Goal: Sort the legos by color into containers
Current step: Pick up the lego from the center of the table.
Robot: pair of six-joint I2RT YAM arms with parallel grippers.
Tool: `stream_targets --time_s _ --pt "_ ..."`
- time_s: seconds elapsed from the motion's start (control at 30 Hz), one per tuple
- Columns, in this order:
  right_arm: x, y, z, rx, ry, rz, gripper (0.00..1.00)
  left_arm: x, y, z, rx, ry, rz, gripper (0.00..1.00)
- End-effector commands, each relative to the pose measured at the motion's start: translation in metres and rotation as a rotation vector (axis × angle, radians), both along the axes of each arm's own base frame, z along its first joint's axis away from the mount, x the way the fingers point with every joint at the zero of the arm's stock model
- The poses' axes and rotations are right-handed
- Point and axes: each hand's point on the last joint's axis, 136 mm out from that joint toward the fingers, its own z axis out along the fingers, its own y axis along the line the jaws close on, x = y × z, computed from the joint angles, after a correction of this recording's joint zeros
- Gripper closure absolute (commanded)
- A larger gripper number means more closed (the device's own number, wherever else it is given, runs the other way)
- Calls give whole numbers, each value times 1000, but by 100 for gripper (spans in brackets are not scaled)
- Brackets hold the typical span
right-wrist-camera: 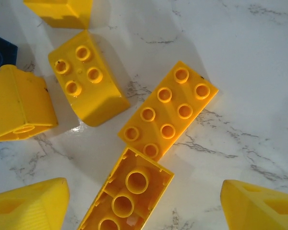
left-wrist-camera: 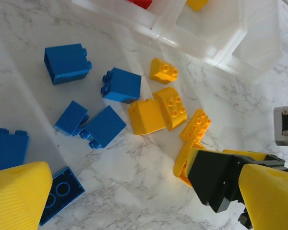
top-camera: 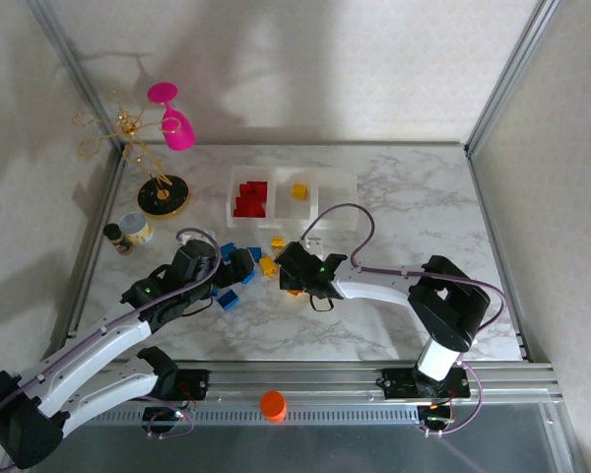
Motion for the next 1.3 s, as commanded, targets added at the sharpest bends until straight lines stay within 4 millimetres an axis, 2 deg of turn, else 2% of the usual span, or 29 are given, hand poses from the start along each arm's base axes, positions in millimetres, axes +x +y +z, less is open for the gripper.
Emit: stream_targets --time_s 0.0,0.23,0.5,0.67,0.87,0.97,1.1,1.27 --pt "-2 7 -12 24 3 -61 17 -7 1 -3 -7 15 1 0" --pt "-3 1 -28 -60 3 -81 23 -9 1 -6 -13 22 -3 0" --pt "-10 -13 -32 -112 14 -63 49 -8 0 -4 -21 18 -1 0" --pt "-11 -9 -25 -103 8 -36 63 -8 -1 -3 -21 20 -4 0" --pt "-8 -6 0 -78 -35 -9 78 -7 3 -1 -13 15 18 0" --pt "-3 -6 24 -59 -81 -8 78 -6 2 2 -27 5 22 0" --pt "19 0 57 -24 -141 9 77 -1 -1 10 -40 -19 18 0" --pt "58 9 82 10 -197 22 77 15 0 21 -16 -74 53 0"
